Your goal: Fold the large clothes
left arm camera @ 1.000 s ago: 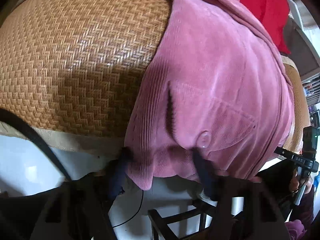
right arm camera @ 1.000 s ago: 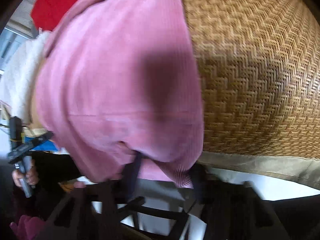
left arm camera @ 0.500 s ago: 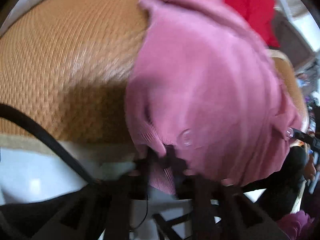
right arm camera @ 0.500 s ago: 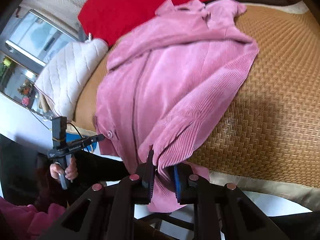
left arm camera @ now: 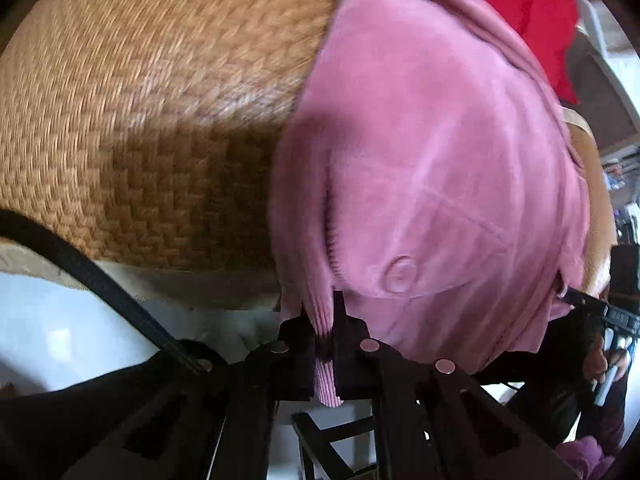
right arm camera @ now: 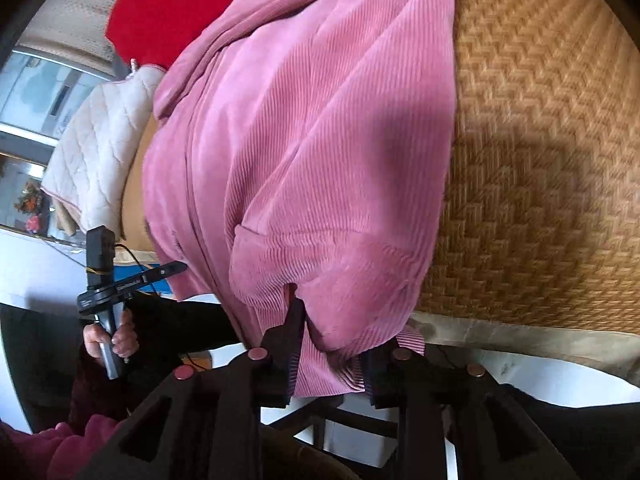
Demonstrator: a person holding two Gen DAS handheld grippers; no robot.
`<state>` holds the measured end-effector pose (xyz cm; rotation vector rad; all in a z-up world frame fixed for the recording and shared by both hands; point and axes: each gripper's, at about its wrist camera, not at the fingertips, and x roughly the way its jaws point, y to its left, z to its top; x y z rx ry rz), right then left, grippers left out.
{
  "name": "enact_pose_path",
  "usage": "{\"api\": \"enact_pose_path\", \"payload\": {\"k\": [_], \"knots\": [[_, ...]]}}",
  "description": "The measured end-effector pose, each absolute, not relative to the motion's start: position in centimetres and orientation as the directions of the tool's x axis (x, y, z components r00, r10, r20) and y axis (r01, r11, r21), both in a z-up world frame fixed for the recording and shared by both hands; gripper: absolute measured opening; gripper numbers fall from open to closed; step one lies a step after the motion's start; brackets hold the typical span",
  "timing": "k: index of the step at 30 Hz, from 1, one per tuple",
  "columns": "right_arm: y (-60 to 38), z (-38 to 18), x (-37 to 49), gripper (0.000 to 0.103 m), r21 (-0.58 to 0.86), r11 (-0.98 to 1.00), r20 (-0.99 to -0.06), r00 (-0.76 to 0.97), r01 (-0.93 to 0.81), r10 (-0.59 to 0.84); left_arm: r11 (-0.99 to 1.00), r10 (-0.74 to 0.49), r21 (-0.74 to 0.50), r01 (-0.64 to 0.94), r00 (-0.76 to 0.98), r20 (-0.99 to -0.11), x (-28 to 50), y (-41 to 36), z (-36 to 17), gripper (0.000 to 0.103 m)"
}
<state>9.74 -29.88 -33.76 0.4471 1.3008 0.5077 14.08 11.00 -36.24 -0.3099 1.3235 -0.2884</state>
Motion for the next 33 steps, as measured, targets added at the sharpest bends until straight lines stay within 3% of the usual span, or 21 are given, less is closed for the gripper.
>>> {"api": "enact_pose_path", "payload": {"k": [9, 14, 17, 19, 22, 26, 27, 29, 30, 31, 33], "knots": [[-31.8, -24.8, 10.6, 0.019, 0.661, 0.717, -0.632, 0.350, -0.222, 0.691, 0.779, -0.623, -0.593, 0.205, 0.360, -0.695, 15.2, 12.0, -24.8, 0.004], [-34.6, -19.3, 14.5, 0.016, 0.683, 0.681, -0.517, 0.485, -0.263, 0.705, 0.741, -0.660, -0.616, 0.267, 0.461, -0.593, 20.9, 13.6, -17.9, 0.004], [-36.3, -17.5, 17.4, 0.016, 0.688, 0.683, -0.477, 0.557, -0.244, 0.680, 0.738, -0.658, -0.617, 0.274, 0.493, -0.569, 24.4, 13.1, -17.3, 0.004], [-37.4, -17.6, 19.2, 0.016, 0.704, 0.679, -0.484, 0.558, -0.209, 0.674, 0.732, -0.661, -0.626, 0.269, 0.499, -0.560, 25.9, 12.7, -17.7, 0.004], [-37.7, -19.1, 20.2, 0.019, 0.663, 0.735, -0.590, 0.504, -0.143, 0.631, 0.723, -0.672, -0.636, 0.271, 0.490, -0.556, 26.8, 12.0, -20.3, 0.004], [-39.3, -22.5, 17.3, 0.019, 0.712, 0.699, -0.625, 0.394, -0.066, 0.674, 0.735, -0.667, -0.611, 0.293, 0.469, -0.578, 25.2, 11.1, -20.6, 0.004], [-39.8, -23.5, 15.9, 0.023, 0.717, 0.696, -0.628, 0.387, -0.049, 0.675, 0.738, -0.666, -0.608, 0.293, 0.465, -0.584, 25.0, 11.0, -20.6, 0.004], [-40.3, -25.8, 13.3, 0.054, 0.734, 0.679, -0.640, 0.356, 0.021, 0.680, 0.748, -0.656, -0.594, 0.295, 0.463, -0.596, 24.5, 10.8, -20.3, 0.004], [-40.6, -26.8, 12.1, 0.084, 0.754, 0.654, -0.629, 0.350, 0.058, 0.694, 0.755, -0.649, -0.585, 0.296, 0.466, -0.601, 24.3, 10.8, -20.1, 0.004], [-41.1, -27.7, 10.5, 0.090, 0.784, 0.615, -0.599, 0.368, 0.087, 0.711, 0.757, -0.647, -0.583, 0.295, 0.468, -0.602, 24.2, 10.8, -20.0, 0.004], [-41.5, -29.9, 7.9, 0.090, 0.831, 0.539, -0.546, 0.385, 0.138, 0.744, 0.757, -0.646, -0.584, 0.293, 0.471, -0.601, 23.9, 10.8, -19.7, 0.004]]}}
